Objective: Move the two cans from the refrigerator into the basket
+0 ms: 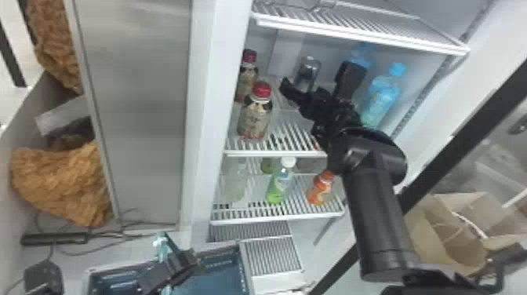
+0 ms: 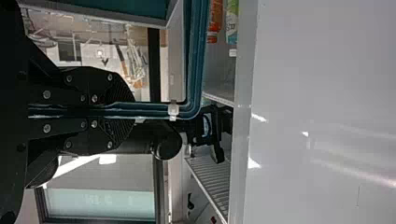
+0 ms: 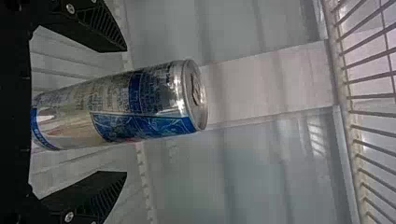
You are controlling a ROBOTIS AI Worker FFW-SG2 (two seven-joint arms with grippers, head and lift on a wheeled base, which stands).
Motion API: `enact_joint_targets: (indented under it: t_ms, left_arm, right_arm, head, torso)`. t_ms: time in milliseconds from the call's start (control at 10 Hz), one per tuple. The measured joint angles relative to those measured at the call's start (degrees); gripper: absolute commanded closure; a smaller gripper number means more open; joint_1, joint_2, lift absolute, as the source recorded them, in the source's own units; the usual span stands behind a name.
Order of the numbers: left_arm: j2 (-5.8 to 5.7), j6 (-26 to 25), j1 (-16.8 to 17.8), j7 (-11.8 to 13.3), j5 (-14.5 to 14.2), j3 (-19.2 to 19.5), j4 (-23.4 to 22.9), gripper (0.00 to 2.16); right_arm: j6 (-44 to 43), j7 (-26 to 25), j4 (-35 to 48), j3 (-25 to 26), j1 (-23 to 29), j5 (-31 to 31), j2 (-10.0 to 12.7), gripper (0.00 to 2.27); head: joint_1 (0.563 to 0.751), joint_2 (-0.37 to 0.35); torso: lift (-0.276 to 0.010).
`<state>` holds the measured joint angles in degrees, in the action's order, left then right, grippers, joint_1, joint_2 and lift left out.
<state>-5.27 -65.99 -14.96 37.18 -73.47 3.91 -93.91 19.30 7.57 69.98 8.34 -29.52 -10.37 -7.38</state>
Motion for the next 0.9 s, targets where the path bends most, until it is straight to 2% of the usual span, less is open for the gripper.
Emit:
enact_joint_targets:
  t_ms: [200,300,600,900]
  left_arm:
    - [0.0,0.1,0.3,0.0,0.0,-0.2,0.2,1.19]
    - [0.0,0.2,0.4,0.0,0.0,-0.3,0.4,1.19]
    - [0.0,0.3,0.9,-0.1,-0.1,-0.7,0.8,1.19]
    - [-0.04,0.6,0.9,-0.1,-0.4,-0.7,0.9,1.19]
  right_arm:
    - [0.0,0.0,-1.0,-0.3,-1.2,1.1,-0.3,0.34]
    - [0.0,0.1,-2.0,-0.7,-2.1,1.1,-0.6,0.52]
    - [2.1,0.9,-4.4,-1.2,-4.9,1.9,-1.3,1.29]
    - [2.4,0.9,-5.1,-1.4,-4.9,2.1,-1.4,1.28]
  head:
    - [0.695,-0.32]
    - [0.694,-0.32]
    - [0.686,-0.319]
    - [0.69,-0.319]
  torso:
    - [-0.031]
    - [-0.031]
    - [-0.031]
    - [-0.031]
